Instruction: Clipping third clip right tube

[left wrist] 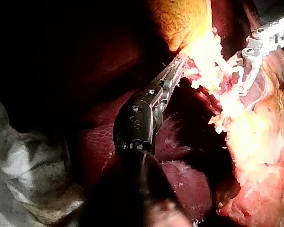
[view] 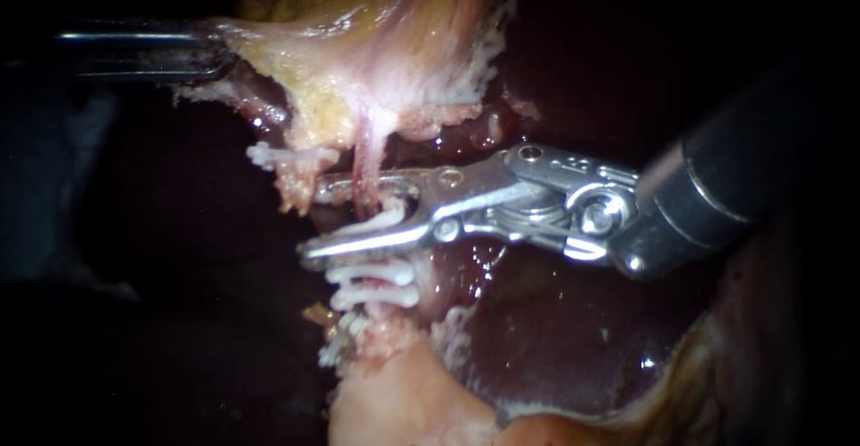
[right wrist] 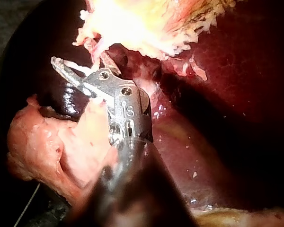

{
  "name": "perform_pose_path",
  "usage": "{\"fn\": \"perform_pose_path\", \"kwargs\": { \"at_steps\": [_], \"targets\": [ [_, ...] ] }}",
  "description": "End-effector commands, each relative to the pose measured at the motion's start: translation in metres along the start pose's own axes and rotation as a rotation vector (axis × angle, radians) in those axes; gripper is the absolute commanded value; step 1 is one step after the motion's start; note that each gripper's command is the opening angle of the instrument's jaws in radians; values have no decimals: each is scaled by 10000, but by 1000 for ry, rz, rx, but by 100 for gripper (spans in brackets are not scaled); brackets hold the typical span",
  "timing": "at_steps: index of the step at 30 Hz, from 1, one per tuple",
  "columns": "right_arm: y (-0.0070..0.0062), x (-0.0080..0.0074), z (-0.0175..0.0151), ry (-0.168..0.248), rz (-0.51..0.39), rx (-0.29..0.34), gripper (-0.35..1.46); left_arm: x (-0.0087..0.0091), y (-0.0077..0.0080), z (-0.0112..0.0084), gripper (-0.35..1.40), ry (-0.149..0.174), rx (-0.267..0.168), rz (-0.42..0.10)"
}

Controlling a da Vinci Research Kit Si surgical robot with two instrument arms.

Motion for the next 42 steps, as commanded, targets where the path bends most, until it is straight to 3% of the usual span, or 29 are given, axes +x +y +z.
{"fn": "perform_pose_path", "kwargs": {
  "at_steps": [1,5,11,26,36,42],
  "targets": [
    [-3,3,0,4,1,5,50,0,0,0,-35,0,0,0],
    [-16,13,-2,16,6,26,50,0,0,0,-35,0,0,0],
    [-24,18,-5,16,8,61,49,0,0,0,-35,0,0,0],
    [-26,19,-7,9,7,84,42,0,0,0,-35,0,0,0],
    [-24,24,-9,19,10,57,29,0,0,0,-35,0,0,0],
    [-25,24,-9,-7,11,50,14,0,0,0,-35,0,0,0]
  ]
}}
